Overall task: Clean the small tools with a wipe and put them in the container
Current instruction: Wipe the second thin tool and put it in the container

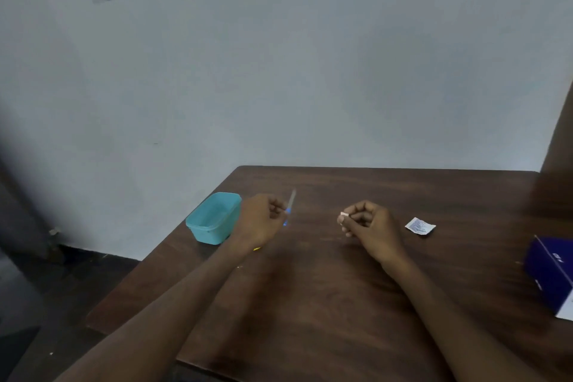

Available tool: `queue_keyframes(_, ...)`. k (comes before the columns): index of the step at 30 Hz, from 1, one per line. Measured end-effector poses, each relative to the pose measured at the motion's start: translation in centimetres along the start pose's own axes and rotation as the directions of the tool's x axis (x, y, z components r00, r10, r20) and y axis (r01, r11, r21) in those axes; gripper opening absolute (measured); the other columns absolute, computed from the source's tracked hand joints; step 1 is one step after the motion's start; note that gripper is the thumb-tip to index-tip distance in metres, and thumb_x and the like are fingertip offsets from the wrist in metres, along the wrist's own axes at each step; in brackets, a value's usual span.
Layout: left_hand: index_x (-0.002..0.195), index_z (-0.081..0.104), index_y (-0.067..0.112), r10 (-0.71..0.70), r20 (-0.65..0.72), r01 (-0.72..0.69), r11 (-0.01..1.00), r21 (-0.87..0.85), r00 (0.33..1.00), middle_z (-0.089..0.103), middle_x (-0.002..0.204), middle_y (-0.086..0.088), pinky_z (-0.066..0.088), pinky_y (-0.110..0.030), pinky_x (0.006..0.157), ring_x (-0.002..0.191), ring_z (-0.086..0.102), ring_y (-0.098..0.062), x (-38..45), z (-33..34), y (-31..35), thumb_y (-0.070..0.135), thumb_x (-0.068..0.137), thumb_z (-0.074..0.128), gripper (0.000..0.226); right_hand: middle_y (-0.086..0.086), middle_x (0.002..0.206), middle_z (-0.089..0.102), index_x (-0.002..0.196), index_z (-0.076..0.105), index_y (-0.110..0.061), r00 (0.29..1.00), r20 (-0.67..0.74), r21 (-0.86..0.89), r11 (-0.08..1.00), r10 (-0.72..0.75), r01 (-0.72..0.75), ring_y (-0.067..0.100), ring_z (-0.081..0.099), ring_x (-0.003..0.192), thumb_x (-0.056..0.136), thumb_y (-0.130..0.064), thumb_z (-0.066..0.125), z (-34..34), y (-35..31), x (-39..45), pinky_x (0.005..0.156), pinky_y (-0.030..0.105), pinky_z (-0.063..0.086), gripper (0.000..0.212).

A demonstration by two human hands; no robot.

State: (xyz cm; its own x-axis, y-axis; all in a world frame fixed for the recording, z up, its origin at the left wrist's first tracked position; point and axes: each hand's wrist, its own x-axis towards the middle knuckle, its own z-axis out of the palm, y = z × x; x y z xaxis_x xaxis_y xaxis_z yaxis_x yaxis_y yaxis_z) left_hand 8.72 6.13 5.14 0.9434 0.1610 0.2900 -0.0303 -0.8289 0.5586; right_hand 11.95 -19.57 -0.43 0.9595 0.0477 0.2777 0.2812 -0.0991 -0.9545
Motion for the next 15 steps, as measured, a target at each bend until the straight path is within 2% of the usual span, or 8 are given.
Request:
queue_keyframes(2,0.088,0.076,0.026,0.034,0.023,-0.030,0.988,-0.154,0.999,0.077,0.078,0.009,0.055,-0.017,0.069,0.068,0.072,0.000,-0.7,2.2,1.5,0.019,0.093,0.079,0.009,0.010,0.078,0.080,0.091,0.072,-0.008,0.999,-0.037,-0.006,1.000,-0.002,0.002,0.025,0.076,0.070,0.088,-0.008,0.085,-0.3,0.3,0.3,0.076,0.047,0.064,0.013)
queue_keyframes(4,0.096,0.079,0.020,0.047,0.047,-0.031,0.953,-0.301,0.998,0.080,0.085,0.003,0.063,-0.025,0.075,0.075,0.078,-0.010,-1.0,4.3,2.7,0.019,0.097,0.078,0.002,0.009,0.078,0.080,0.091,0.074,-0.009,0.998,-0.066,-0.013,1.000,0.000,-0.001,0.024,0.077,0.070,0.088,-0.011,0.085,-0.4,0.5,0.5,0.080,0.050,0.065,0.011)
queue_keyframes(6,0.102,0.078,0.016,0.063,0.096,-0.017,0.908,-0.419,0.993,0.081,0.087,0.000,0.067,-0.032,0.075,0.076,0.080,-0.016,-1.0,5.9,3.8,0.019,0.100,0.076,0.004,0.008,0.079,0.080,0.091,0.077,-0.010,0.995,-0.104,-0.003,1.000,0.002,-0.003,0.020,0.077,0.069,0.089,-0.012,0.085,-0.6,0.5,0.7,0.082,0.050,0.065,0.009)
queue_keyframes(8,0.103,0.076,0.017,0.099,0.113,-0.036,0.886,-0.462,0.989,0.081,0.086,0.004,0.067,-0.031,0.072,0.070,0.080,-0.015,-0.4,7.1,4.8,0.021,0.102,0.075,0.005,0.006,0.081,0.080,0.090,0.078,-0.013,0.989,-0.149,0.000,1.000,0.007,-0.007,0.019,0.077,0.071,0.089,-0.014,0.085,-0.7,0.6,1.0,0.084,0.050,0.065,0.006)
queue_keyframes(10,0.103,0.076,0.017,0.149,0.088,-0.094,0.886,-0.455,0.985,0.081,0.086,0.006,0.062,-0.022,0.066,0.064,0.077,-0.009,0.3,8.2,5.5,0.021,0.102,0.074,0.005,0.006,0.083,0.081,0.088,0.080,-0.015,0.983,-0.182,0.015,1.000,0.015,-0.013,0.018,0.077,0.073,0.089,-0.013,0.084,-0.9,0.8,1.5,0.087,0.051,0.064,0.005)
queue_keyframes(12,0.103,0.077,0.018,0.186,0.062,-0.135,0.869,-0.476,0.981,0.080,0.089,0.005,0.060,-0.018,0.062,0.066,0.076,-0.004,0.9,9.0,5.5,0.018,0.101,0.075,0.002,0.005,0.086,0.082,0.090,0.081,-0.016,0.978,-0.207,0.035,0.999,0.031,-0.025,0.016,0.077,0.075,0.089,-0.010,0.083,-1.3,1.0,1.8,0.089,0.051,0.064,0.006)
queue_keyframes(15,0.104,0.079,0.018,0.175,0.031,-0.135,0.849,-0.510,0.984,0.080,0.086,0.003,0.064,-0.024,0.065,0.072,0.077,-0.005,1.8,10.4,4.5,0.015,0.099,0.077,0.006,0.003,0.086,0.082,0.089,0.080,-0.021,0.965,-0.260,0.017,1.000,0.025,-0.022,0.017,0.078,0.075,0.091,-0.007,0.080,-1.7,1.2,2.3,0.087,0.047,0.064,0.014)
